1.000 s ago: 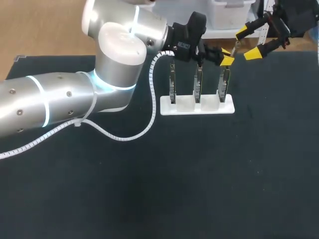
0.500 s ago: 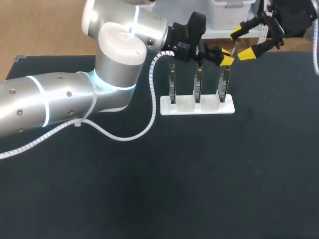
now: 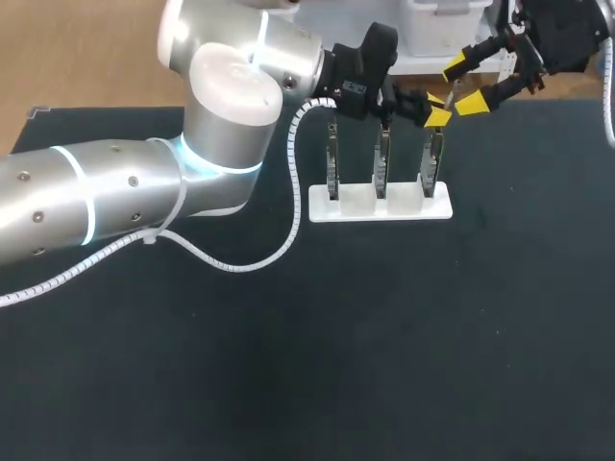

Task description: Pick up the optical module with the left hand, and insert it into the network port with the right hand.

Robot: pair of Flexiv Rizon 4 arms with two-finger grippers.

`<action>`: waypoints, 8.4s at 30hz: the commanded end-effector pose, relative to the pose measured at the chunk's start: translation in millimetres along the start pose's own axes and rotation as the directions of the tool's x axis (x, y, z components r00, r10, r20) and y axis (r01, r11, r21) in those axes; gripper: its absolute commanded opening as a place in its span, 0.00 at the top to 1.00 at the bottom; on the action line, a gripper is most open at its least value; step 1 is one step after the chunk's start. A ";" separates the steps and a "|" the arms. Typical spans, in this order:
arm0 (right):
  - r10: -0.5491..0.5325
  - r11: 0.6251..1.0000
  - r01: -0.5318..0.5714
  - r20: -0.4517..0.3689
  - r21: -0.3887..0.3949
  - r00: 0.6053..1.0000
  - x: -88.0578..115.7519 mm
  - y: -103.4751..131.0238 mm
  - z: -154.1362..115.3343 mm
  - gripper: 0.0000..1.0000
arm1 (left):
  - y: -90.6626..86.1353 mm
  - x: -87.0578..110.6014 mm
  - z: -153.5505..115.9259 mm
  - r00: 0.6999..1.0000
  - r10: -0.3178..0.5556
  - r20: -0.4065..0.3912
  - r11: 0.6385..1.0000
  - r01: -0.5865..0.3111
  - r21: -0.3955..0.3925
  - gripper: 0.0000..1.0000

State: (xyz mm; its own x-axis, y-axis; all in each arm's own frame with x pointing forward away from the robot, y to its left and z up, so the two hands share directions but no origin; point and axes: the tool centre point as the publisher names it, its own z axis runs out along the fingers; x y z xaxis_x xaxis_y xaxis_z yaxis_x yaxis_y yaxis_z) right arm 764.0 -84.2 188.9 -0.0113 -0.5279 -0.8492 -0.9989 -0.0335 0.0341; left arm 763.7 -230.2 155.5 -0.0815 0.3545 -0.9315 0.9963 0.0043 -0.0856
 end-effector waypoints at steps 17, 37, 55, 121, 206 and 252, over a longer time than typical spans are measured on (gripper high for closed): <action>0.007 1.000 -0.007 -0.003 0.003 1.000 1.2 0.9 1.6 1.00 | -0.4 0.0 -0.3 1.000 0.000 0.000 1.000 0.000 -0.001 1.00; -0.008 1.000 0.008 0.003 0.002 1.000 0.3 -1.7 0.0 1.00 | -2.6 -5.3 -2.3 0.999 0.035 -0.022 0.999 -0.035 -0.003 0.00; 0.002 1.000 -0.002 0.006 0.020 1.000 3.0 2.8 -2.4 1.00 | -10.4 5.6 -25.0 0.983 0.041 -0.181 0.998 -0.050 -0.045 0.00; -0.058 0.998 0.058 -0.190 -0.006 0.980 3.3 -0.3 11.4 1.00 | -11.4 11.9 -21.9 0.963 0.035 -0.269 0.998 -0.047 -0.037 0.00; -0.049 0.998 0.055 -0.275 0.016 0.960 16.2 5.1 23.1 1.00 | -11.4 11.9 -21.9 0.963 0.035 -0.269 0.998 -0.047 -0.037 0.00; -0.026 1.000 0.029 -0.259 0.007 0.966 31.6 -6.0 26.5 1.00 | -11.4 11.9 -21.9 0.963 0.035 -0.269 0.998 -0.047 -0.037 0.00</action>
State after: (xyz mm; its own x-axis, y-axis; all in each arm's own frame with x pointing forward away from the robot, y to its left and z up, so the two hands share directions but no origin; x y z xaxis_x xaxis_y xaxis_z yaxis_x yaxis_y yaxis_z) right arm 765.6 -77.2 148.9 0.0257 -0.7314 -0.6815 -0.9993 -0.0382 0.0033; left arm 750.3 -204.2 152.5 -0.0340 0.5878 -0.8083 0.9994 0.0230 -0.0254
